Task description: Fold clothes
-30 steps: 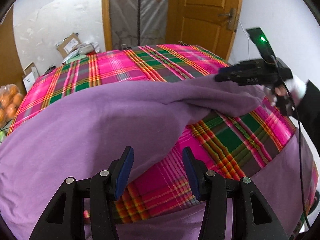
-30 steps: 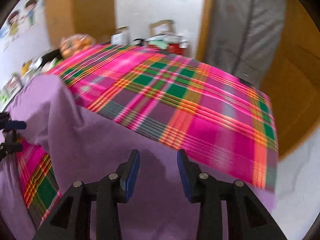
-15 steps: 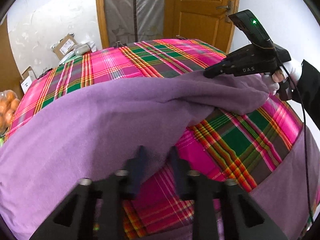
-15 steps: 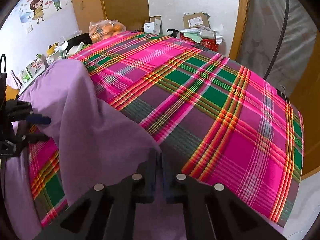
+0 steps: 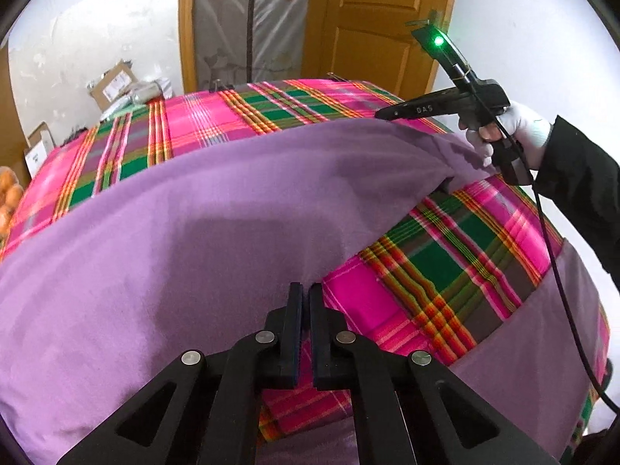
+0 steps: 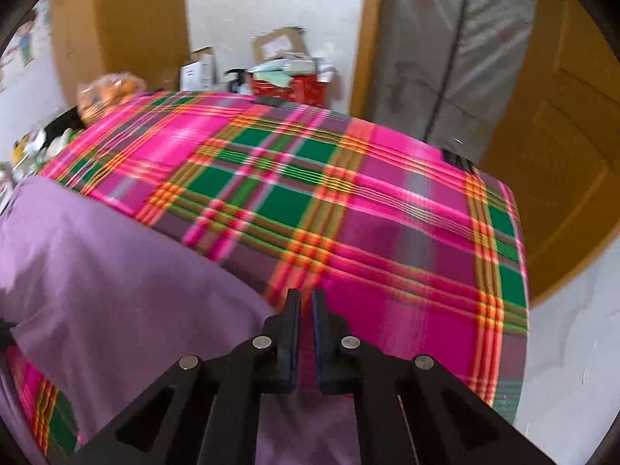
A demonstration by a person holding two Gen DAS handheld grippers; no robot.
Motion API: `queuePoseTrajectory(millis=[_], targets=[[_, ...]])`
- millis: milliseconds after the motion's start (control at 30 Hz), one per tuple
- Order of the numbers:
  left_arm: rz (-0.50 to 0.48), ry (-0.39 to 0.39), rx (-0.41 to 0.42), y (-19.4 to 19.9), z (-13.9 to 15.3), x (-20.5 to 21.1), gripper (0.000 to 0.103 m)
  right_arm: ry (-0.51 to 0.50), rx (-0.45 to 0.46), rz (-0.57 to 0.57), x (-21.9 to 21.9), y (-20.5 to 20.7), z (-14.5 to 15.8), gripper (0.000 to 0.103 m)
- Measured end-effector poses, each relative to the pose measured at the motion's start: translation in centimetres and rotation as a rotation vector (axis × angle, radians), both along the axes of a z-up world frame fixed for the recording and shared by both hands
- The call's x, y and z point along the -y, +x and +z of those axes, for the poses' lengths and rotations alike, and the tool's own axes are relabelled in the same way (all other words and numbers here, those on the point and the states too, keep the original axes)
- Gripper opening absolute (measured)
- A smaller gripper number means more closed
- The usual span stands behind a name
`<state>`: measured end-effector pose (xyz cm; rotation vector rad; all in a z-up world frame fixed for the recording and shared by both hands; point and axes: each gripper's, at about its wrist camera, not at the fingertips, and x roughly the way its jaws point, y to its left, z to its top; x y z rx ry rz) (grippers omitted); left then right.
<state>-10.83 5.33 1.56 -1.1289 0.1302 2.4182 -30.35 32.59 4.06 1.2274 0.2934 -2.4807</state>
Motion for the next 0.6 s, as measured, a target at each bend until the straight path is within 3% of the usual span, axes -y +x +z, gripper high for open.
queuePoseTrajectory(millis=[133, 400, 600], targets=[[0.002, 0.064, 0.0, 0.8, 1.1, 0.8, 0.004, -0.091, -0.028, -0.109, -4.4, 1.0, 1.5, 0.027], [0.053, 0.164, -0.014, 2.0, 3.2, 2.3, 0.008, -0.291, 0.008, -0.509, -18.8, 5.0, 0.7, 0.042], [0.046, 0.189, -0.02, 2.2, 3.9, 1.2, 0.011, -0.371, 0.1, -0.509, -20.9, 6.0, -1.6, 0.043]])
